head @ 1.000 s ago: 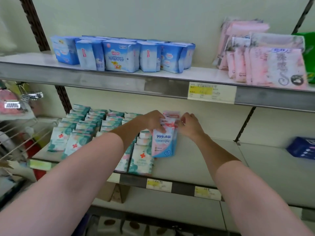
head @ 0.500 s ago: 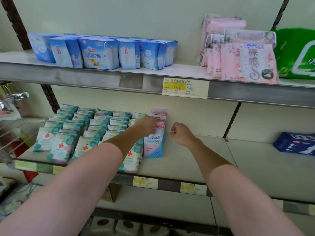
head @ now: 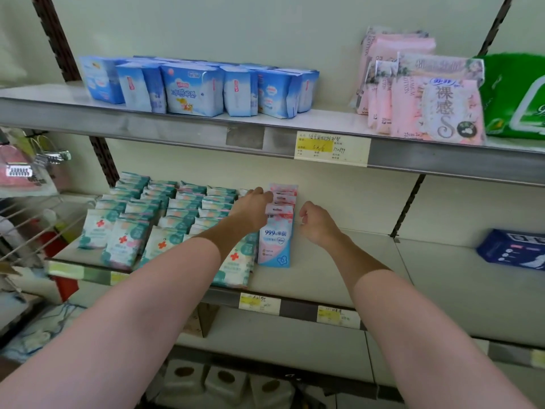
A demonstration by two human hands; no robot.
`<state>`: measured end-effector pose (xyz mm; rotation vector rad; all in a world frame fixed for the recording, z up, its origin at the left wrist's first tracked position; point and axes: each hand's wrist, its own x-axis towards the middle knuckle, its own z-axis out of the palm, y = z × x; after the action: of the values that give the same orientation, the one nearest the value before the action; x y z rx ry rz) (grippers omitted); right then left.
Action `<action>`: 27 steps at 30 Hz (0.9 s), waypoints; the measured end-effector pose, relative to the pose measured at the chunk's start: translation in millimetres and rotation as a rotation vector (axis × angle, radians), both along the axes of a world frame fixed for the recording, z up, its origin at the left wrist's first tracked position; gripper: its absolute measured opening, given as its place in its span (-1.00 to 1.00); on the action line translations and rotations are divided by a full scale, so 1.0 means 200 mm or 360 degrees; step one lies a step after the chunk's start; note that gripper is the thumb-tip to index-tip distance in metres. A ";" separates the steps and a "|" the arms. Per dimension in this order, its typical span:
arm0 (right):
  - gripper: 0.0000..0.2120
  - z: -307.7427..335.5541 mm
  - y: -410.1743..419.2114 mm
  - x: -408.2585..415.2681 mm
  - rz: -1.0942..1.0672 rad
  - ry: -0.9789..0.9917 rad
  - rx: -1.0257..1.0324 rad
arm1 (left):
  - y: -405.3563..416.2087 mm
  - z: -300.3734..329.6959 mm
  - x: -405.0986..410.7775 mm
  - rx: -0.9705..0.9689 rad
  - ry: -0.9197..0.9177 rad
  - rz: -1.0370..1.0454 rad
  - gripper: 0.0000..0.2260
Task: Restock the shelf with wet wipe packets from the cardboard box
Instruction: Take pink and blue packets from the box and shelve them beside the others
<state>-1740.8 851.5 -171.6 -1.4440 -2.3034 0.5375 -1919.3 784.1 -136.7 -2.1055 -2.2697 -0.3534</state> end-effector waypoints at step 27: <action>-0.77 -0.38 -1.77 -1.42 0.0700 -0.0326 -0.0275 | -1.94 -0.54 -1.19 -0.0435 -0.0197 0.0614 -0.75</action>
<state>-2024.3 497.5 -247.8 -1.1010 -2.8215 0.7566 -2157.2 395.2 -244.4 -1.7201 -2.8652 -0.1694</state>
